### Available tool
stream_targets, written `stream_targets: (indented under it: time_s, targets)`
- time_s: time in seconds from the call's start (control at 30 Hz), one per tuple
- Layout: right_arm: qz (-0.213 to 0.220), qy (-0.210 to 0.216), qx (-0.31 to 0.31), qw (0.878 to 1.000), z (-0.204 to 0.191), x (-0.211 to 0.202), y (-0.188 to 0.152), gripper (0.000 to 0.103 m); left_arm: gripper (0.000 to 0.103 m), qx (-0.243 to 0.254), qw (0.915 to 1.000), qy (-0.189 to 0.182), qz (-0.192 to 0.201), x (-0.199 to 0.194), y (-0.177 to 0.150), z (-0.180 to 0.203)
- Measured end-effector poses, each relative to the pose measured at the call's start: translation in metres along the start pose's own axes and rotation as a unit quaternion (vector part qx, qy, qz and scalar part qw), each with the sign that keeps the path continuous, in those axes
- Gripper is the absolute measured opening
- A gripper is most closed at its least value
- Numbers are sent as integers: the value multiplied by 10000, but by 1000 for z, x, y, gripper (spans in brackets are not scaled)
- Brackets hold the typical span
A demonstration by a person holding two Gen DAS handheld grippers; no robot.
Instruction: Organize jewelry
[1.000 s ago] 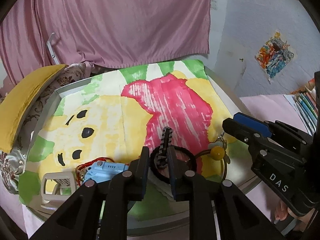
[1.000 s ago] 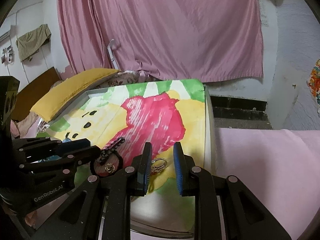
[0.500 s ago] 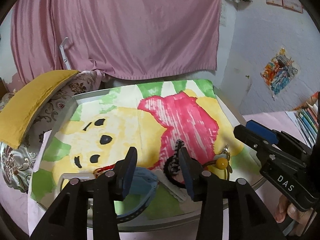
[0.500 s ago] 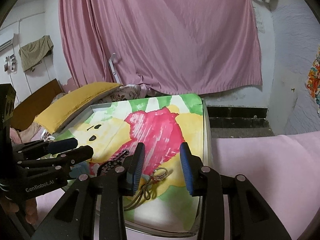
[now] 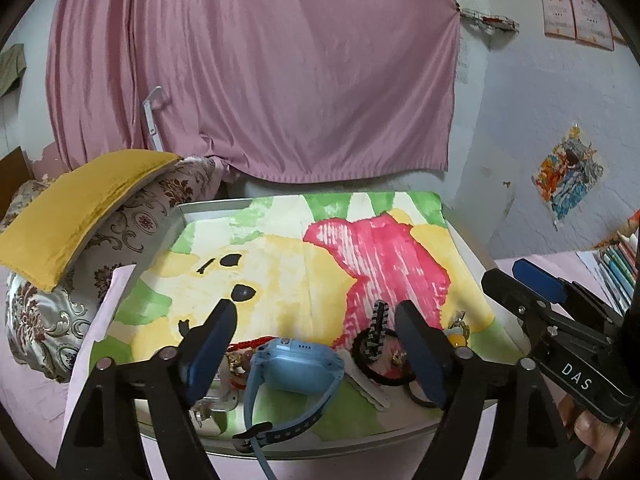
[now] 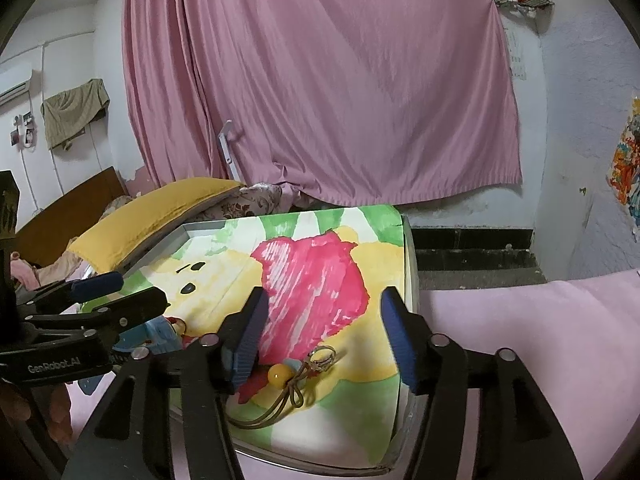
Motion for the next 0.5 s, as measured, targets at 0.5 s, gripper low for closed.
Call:
stream_targets:
  time_s: [0.5]
  targets:
    - [461,-9,-105,9989,-6,-18,10,94,101,-466,9972,118,572,-21,1,-33]
Point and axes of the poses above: each gripper's, at about its wrist camera, not at the fingertips, and x roughly the way its jaws point, z to its right, y to its top, the point moved 10 cm from there along x, roughly the way its jaws point, and after that the axes turned 5 degrees about z, right-handed, at the moved point
